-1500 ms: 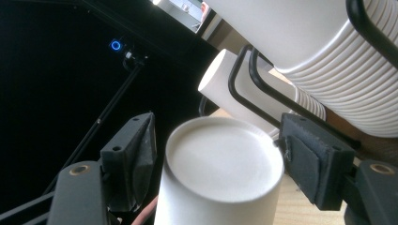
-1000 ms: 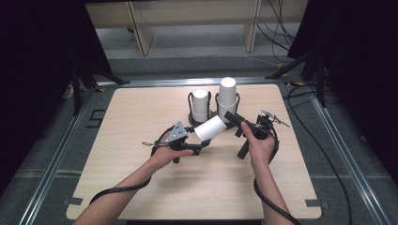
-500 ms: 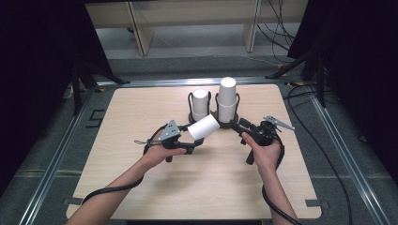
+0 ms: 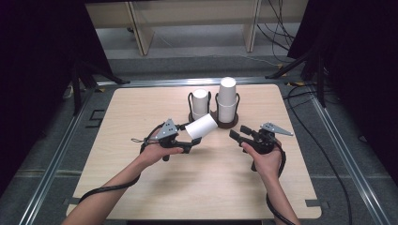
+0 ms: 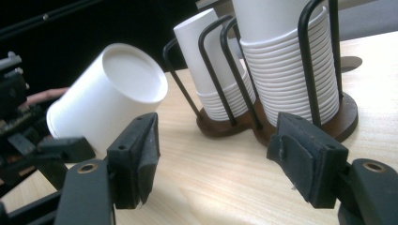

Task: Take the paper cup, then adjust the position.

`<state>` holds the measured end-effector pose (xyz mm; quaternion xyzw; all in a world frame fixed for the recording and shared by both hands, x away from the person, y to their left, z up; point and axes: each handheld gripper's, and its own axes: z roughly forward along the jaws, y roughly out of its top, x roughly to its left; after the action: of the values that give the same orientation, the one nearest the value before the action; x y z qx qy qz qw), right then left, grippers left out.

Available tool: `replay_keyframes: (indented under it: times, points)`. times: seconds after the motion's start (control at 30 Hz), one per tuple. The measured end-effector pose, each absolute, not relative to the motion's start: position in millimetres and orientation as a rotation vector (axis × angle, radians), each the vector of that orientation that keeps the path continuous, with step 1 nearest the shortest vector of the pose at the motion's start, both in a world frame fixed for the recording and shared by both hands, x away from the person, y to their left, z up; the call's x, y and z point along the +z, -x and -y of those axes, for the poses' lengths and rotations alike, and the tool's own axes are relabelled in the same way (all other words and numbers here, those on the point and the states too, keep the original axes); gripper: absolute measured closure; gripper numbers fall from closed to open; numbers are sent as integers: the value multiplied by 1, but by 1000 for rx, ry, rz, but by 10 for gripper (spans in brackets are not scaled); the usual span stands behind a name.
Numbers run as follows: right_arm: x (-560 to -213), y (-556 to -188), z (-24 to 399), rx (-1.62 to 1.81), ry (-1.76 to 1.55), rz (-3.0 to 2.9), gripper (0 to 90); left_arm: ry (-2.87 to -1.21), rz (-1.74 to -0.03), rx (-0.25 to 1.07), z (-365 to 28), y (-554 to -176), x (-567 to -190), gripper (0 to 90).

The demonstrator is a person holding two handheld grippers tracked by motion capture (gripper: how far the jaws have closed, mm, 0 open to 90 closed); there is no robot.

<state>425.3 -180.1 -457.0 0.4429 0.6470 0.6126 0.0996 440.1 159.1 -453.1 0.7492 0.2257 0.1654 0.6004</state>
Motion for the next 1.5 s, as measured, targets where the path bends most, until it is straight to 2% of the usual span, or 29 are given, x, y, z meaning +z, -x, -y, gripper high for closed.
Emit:
replay_keyframes:
  times: [1.07,1.5]
  points:
    - [-456,-425,183,1816,-1251,-1932,304,-1770,-476,385,-164,-446,-438,267]
    - [-459,-414,193,1772,-1240,-1977,296,-1858,-447,397,-162,-443,-435,267]
